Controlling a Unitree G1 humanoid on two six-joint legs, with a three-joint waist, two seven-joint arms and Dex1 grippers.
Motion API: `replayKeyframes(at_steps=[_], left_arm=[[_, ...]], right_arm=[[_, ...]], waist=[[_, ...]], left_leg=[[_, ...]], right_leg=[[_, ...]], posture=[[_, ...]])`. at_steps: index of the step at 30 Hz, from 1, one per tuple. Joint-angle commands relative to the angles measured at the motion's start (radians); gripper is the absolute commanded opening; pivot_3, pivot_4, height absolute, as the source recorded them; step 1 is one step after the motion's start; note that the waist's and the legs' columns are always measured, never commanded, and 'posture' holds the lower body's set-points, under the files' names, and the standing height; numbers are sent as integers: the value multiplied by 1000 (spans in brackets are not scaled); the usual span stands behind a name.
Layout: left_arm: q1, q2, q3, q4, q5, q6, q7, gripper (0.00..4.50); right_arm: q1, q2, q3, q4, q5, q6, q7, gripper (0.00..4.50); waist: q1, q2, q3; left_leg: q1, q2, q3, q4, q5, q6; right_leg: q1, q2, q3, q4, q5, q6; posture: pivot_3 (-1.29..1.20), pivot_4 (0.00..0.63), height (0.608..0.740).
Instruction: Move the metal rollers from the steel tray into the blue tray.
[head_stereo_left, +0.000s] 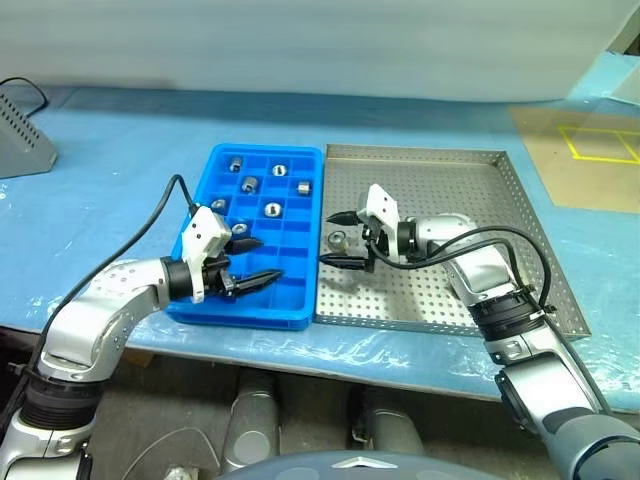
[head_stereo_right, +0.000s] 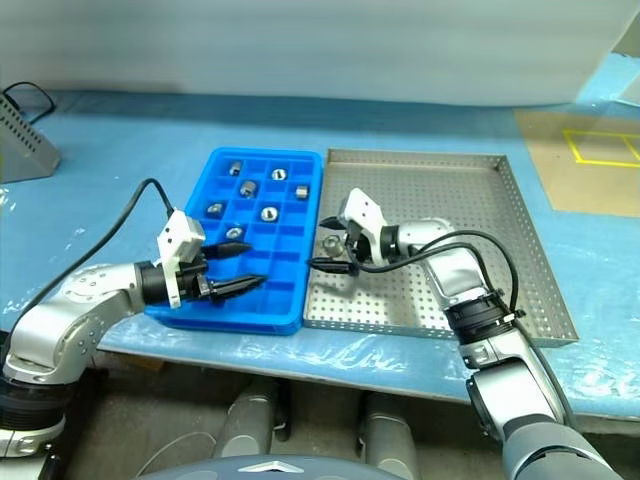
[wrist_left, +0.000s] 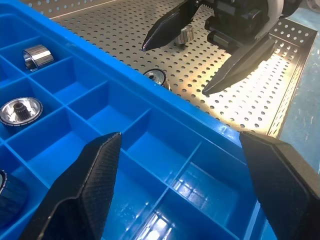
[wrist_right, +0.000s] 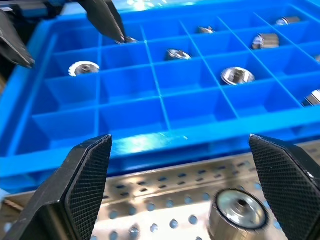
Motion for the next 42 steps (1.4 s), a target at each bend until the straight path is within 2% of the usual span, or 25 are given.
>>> replayKeyframes(at_steps=[1,4,7,12,16,19,34,38,39,42], left_arm=[[-20,-5,-10,-5,5,-15,3,4024],[-19,-18,-5,-9,-2,-8,19,4024],[-5,-18,-10,-24,-3,-3,24,4024],[-5,-16,-24,-24,21,-18,41,4024],[-10,-23,-41,-23,32,-18,49,4024],[-10,-24,-67,-6,64,-31,58,4024],[-22,-39,-67,19,83,-38,62,4024],[-12,-24,-82,22,99,-44,47,4076],[-10,-25,-80,20,95,-43,43,4076],[-12,-25,-72,19,94,-41,39,4076]], right_arm=[[21,13,-24,17,3,-13,-24,4500],[22,19,-26,77,-31,-64,-60,4500],[7,36,-47,73,0,-41,-58,4500],[18,59,-9,125,-78,-97,-110,4500],[44,76,-6,78,-54,-70,-87,4500],[46,76,9,115,-105,-113,-122,4500],[42,111,-22,201,-108,-162,-163,4500],[49,115,-25,197,-108,-151,-169,3271],[52,113,-23,191,-103,-153,-156,3271],[66,101,-15,152,-86,-144,-109,2498]], waist=[[0,0,0],[0,0,0],[-3,0,0],[-2,0,0],[-2,0,0],[-5,0,0],[-5,0,0],[-5,0,0],[-5,0,0],[-4,0,0]], left_leg=[[0,0,0,0,0,0],[0,0,0,0,0,0],[0,0,0,0,0,0],[0,0,0,0,0,0],[0,0,0,1,0,0],[0,0,0,0,0,0],[1,0,0,1,0,-1],[0,0,0,1,0,0],[0,0,0,1,0,0],[1,0,0,1,0,0]], right_leg=[[0,0,0,0,0,0],[0,0,0,0,0,0],[0,0,0,0,0,0],[0,0,0,0,0,0],[0,0,0,0,0,0],[0,0,0,0,0,0],[0,0,0,2,0,0],[0,0,0,2,0,0],[0,0,0,2,0,0],[0,0,0,2,0,0]], posture=[[149,150,740],[150,150,740],[152,150,740],[152,150,740],[152,150,740],[150,150,740],[148,150,740],[137,150,740],[137,150,740],[128,150,740]])
